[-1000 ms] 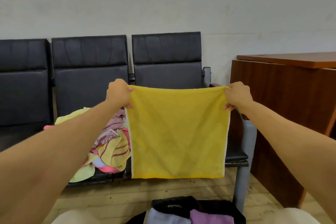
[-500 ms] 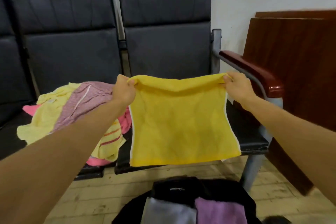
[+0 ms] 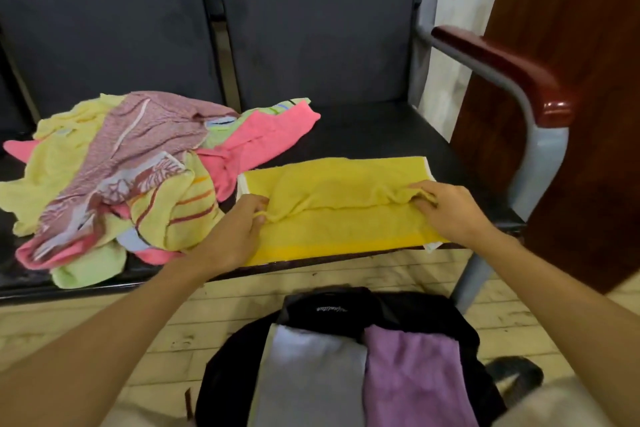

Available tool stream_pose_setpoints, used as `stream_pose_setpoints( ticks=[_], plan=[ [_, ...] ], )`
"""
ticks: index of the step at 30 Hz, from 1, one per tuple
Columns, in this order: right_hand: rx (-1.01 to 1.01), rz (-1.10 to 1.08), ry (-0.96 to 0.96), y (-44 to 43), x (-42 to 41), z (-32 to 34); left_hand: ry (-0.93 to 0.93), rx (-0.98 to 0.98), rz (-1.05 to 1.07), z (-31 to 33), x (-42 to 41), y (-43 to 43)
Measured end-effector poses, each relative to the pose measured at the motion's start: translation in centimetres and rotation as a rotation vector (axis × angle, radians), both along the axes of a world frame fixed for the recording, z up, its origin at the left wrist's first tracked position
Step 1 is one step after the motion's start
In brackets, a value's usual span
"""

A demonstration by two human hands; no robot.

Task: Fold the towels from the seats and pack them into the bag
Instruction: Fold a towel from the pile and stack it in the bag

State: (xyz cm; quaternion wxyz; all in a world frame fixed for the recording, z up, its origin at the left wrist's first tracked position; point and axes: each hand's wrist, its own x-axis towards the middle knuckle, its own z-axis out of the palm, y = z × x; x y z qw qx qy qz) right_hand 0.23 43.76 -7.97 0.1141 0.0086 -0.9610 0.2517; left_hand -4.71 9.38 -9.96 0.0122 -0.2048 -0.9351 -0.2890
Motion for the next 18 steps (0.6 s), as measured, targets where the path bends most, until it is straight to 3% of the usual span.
stream_pose_setpoints(
  ticks=[6,12,18],
  plan=[
    [-0.015,-0.037,0.058,0.4,-2.8,-0.9,0.059,0.093,0.117,0.4,-1.7,1.2],
    [-0.215,-0.243,0.217,0.4,-2.1,0.6,0.024,0.292,0.281,3.1,-0.7,0.3],
    [-0.321,-0.196,0.248,0.5,0.2,2.4,0.034,0.276,0.267,4.3,1.5,-0.7]
  ],
)
